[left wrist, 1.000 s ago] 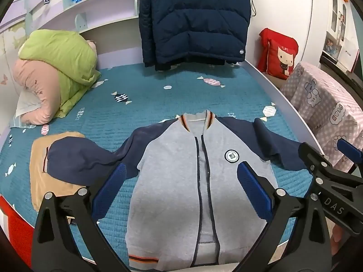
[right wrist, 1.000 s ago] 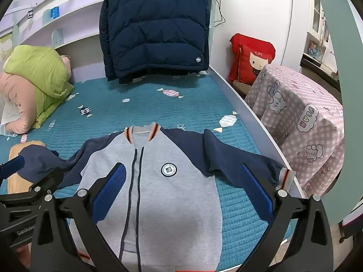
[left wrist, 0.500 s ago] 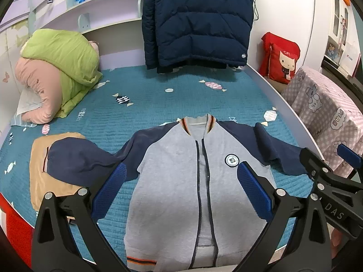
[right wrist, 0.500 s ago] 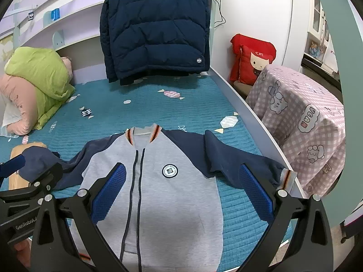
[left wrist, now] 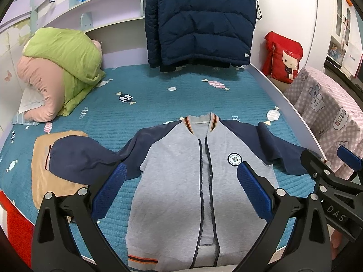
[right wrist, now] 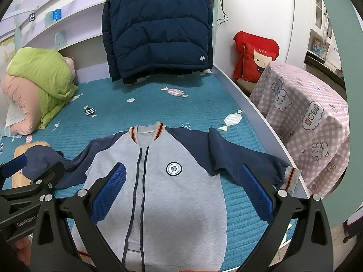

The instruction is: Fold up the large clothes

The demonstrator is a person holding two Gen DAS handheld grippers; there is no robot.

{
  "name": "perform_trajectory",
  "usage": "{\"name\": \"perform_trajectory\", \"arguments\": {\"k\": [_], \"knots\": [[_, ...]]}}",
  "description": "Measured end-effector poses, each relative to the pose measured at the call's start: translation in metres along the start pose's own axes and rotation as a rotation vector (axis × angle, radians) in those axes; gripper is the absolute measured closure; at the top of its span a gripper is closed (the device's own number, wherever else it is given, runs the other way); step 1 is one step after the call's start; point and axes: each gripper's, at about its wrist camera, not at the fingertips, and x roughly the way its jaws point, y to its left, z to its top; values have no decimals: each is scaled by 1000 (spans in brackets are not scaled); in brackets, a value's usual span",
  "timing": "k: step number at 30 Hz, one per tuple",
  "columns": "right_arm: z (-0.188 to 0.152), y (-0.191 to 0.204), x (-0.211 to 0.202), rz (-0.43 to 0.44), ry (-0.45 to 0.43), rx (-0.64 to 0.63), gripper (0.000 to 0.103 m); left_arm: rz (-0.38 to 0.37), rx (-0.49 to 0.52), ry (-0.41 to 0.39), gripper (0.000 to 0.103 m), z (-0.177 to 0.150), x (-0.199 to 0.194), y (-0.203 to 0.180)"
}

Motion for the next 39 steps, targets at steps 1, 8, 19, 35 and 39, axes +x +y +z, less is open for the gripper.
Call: {"name": "perform_trajectory", "arguments": {"k": [1,8,19,35,39], "knots": [[-1,-1,0,3,0,1,7,2,0,-2,5,0,0,0],[0,0,-1,5,-2,1,7,8,1,-10,5,0,-3,1],[0,-2,-2,13,2,3,7,10,0,-19,5,1,-7,3],[-1,-1,-3,8,2,-1,7,9,-1,-14,5,-2,-10,2],[-2,-1,-4,6,3,-4,7,7,-2,-13,5,-3,-10,3]]}}
